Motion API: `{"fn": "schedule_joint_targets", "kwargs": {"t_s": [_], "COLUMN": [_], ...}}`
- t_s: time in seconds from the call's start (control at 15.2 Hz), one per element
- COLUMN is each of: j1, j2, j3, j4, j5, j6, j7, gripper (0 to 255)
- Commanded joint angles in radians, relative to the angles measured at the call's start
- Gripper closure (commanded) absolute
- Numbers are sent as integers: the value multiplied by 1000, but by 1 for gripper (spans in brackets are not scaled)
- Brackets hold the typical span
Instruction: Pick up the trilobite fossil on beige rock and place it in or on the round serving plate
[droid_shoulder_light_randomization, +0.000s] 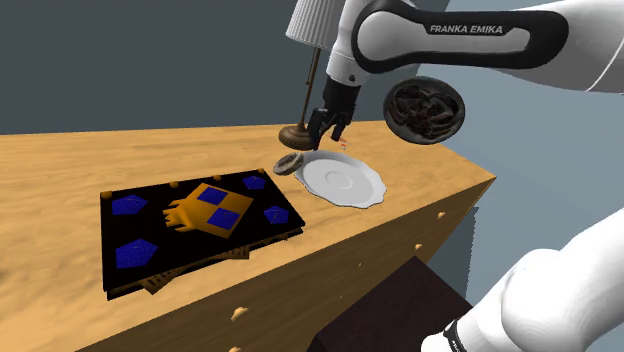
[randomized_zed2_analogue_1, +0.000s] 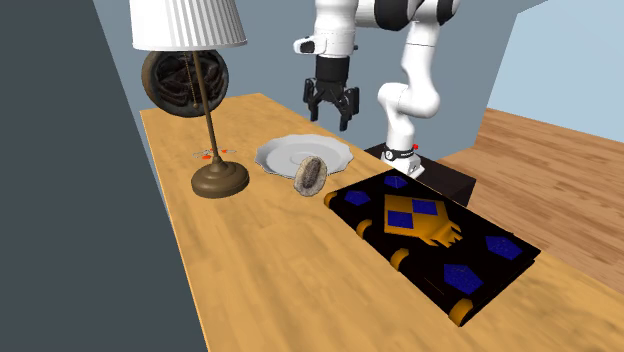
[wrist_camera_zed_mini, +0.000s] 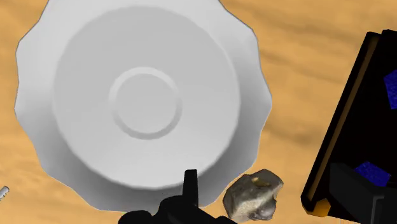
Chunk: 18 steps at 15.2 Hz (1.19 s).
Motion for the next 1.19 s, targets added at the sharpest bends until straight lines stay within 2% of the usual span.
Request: {"fn": "schedule_joint_targets", "kwargs": {"t_s": [0.0,0.4,0.86,1.12], "j1": [8,46,43,43], "j2": [89,329,337,338], "j3": [17,42,38,38], "j4": [73,300,217,211], "j5": [-25,-100,-104,-105], "j6": [2,-29,62,70], "j7": [30,101,104,104], "gripper": [0,0,0,0]}}
